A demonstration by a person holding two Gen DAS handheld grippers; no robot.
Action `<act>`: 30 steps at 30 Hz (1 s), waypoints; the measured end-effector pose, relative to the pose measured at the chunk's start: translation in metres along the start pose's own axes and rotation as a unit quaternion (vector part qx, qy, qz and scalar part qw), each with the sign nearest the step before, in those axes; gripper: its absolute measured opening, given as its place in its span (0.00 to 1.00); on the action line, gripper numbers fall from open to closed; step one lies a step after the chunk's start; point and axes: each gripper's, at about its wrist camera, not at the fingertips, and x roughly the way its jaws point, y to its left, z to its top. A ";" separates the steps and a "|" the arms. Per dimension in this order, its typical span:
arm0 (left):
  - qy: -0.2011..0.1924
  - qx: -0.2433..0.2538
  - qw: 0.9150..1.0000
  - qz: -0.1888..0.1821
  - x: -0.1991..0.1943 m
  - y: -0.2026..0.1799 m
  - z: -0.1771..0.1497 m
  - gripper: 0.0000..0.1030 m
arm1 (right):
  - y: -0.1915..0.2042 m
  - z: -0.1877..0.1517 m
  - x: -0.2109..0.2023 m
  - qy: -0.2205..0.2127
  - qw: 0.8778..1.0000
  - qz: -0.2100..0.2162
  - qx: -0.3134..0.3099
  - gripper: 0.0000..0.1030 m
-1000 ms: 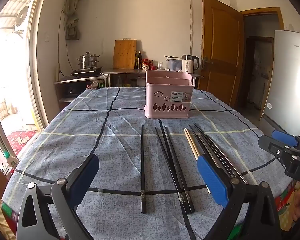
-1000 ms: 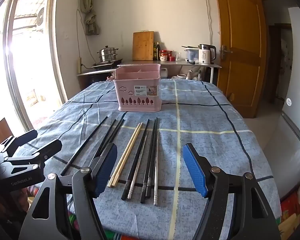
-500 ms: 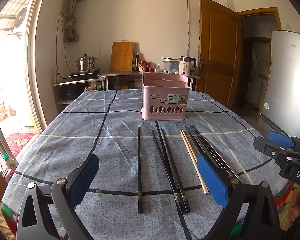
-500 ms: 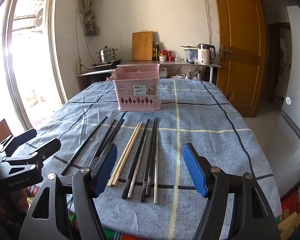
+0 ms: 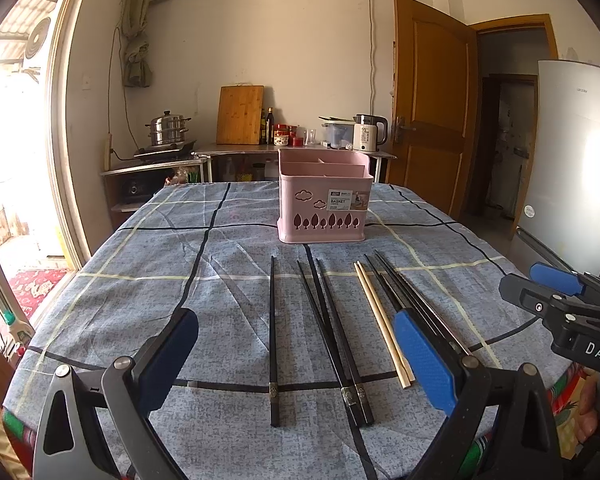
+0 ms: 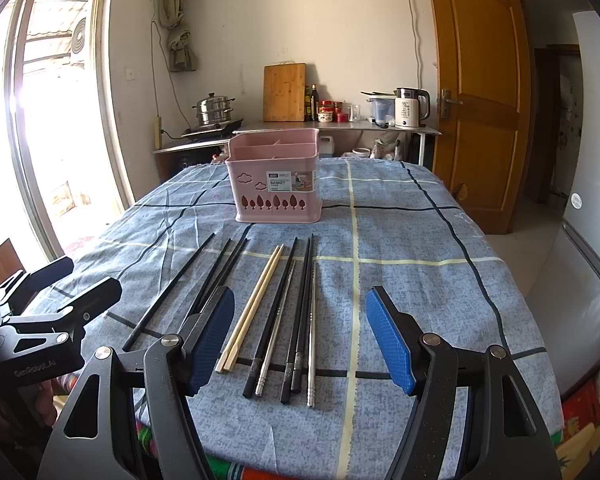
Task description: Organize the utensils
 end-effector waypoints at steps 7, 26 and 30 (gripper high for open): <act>0.000 0.000 1.000 -0.002 0.000 0.004 -0.001 0.97 | 0.001 0.000 0.000 -0.001 1.000 0.000 0.001 0.67; -0.002 0.003 1.000 -0.004 -0.001 0.003 -0.003 0.97 | 0.001 0.001 -0.001 -0.001 1.000 0.001 0.001 0.67; -0.001 0.003 1.000 -0.004 0.001 0.003 -0.002 0.97 | 0.001 0.001 -0.002 -0.001 1.000 0.000 0.001 0.67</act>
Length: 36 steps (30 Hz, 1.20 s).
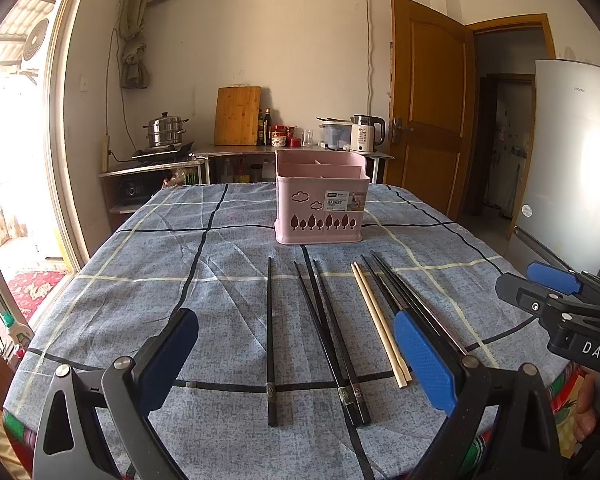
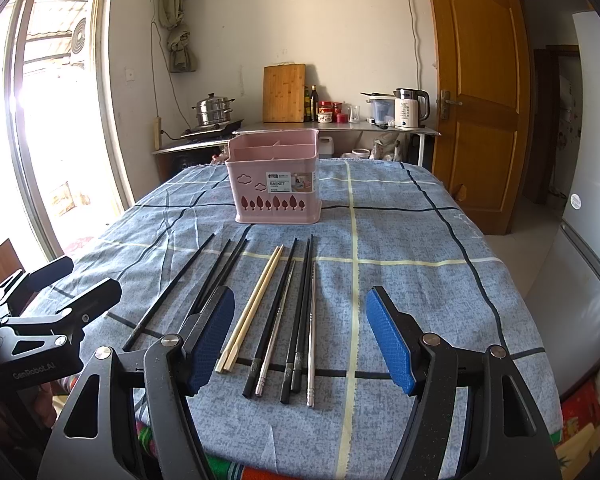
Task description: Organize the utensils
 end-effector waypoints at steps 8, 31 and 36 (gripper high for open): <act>0.001 0.002 1.000 -0.001 0.001 -0.001 0.000 0.97 | -0.003 0.000 0.001 0.002 1.000 0.000 0.000 0.67; 0.001 0.001 1.000 -0.003 -0.001 0.001 -0.002 0.97 | -0.001 0.001 0.000 0.002 1.000 0.000 0.000 0.67; 0.003 0.001 1.000 -0.003 -0.002 0.003 -0.003 0.97 | -0.001 0.002 0.001 0.003 1.000 0.000 0.000 0.67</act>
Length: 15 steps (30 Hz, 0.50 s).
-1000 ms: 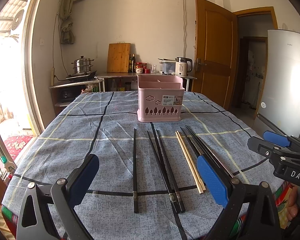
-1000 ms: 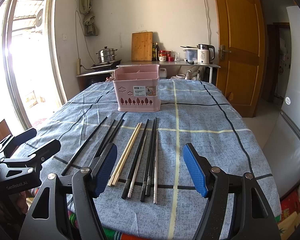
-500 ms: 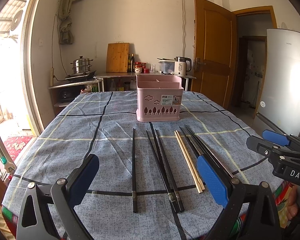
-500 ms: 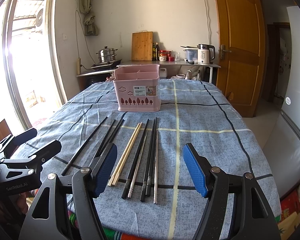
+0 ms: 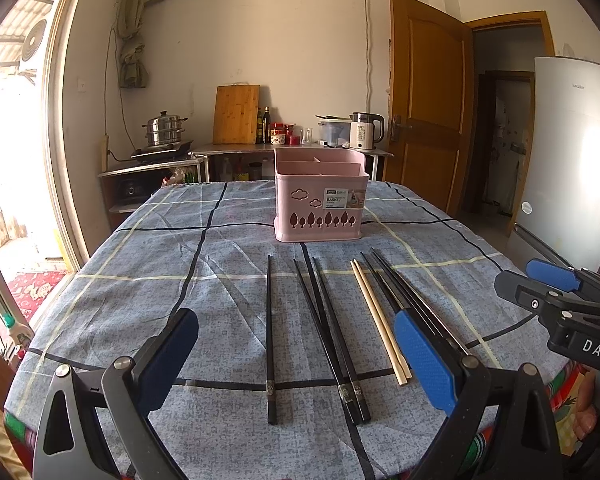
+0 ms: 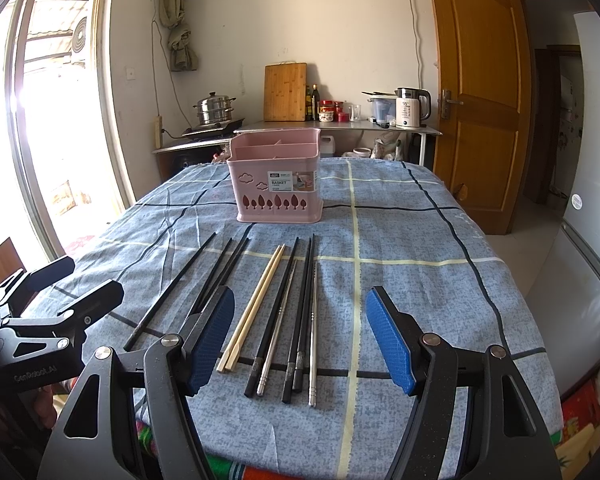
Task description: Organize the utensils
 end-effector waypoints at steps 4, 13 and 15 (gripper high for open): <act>0.003 0.004 1.000 0.000 0.002 0.002 0.000 0.97 | 0.000 -0.001 0.002 0.002 1.000 0.000 0.001 0.67; 0.044 -0.006 0.999 -0.005 0.039 0.018 0.009 0.97 | 0.000 0.003 0.024 0.020 1.000 0.000 -0.008 0.67; 0.055 -0.005 0.998 -0.003 0.053 0.019 0.011 0.97 | -0.002 0.006 0.032 0.025 1.000 0.001 -0.008 0.67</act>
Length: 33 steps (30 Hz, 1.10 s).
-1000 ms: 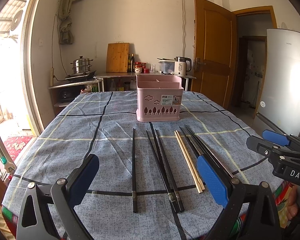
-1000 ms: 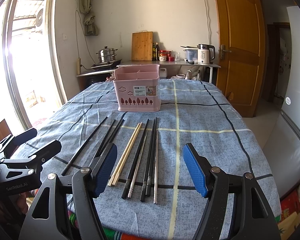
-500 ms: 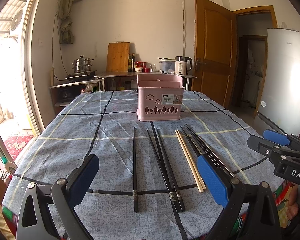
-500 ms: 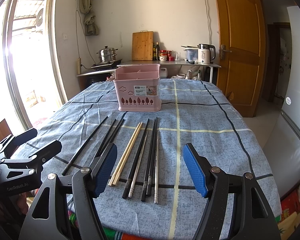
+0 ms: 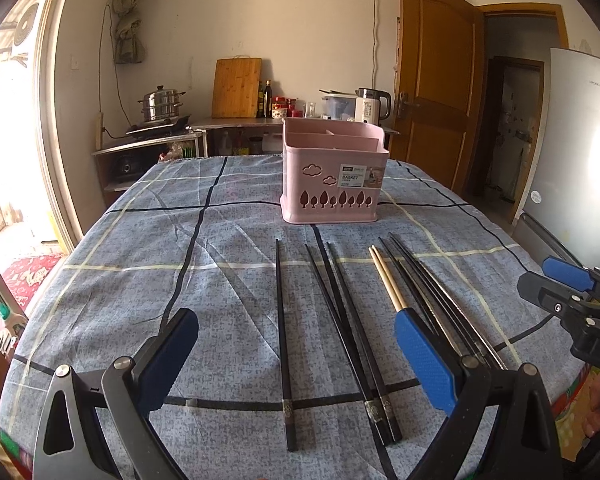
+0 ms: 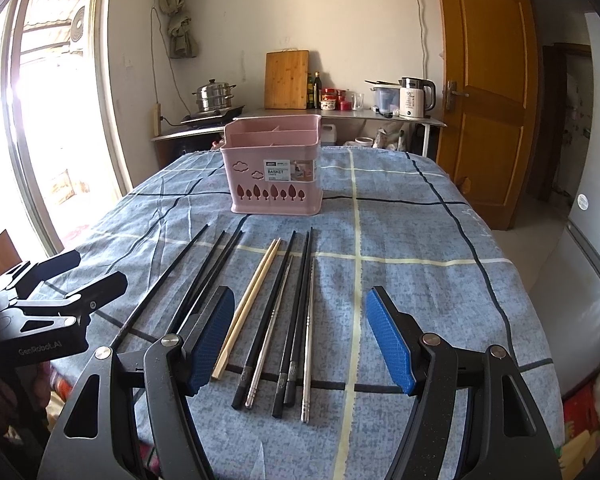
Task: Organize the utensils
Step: 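Lower the left tool onto a black chopstick and close it while the right tool grasps another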
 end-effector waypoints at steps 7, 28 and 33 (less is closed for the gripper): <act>0.040 -0.001 0.999 0.018 0.045 0.015 0.018 0.87 | -0.008 0.013 0.035 0.027 1.000 -0.002 -0.002 0.67; 0.151 -0.018 0.988 -0.014 0.168 0.035 0.053 0.60 | -0.029 0.053 0.178 0.173 0.984 0.044 0.011 0.13; 0.152 -0.010 0.988 -0.012 0.174 0.031 0.052 0.60 | -0.030 0.056 0.188 0.178 0.983 0.051 0.014 0.12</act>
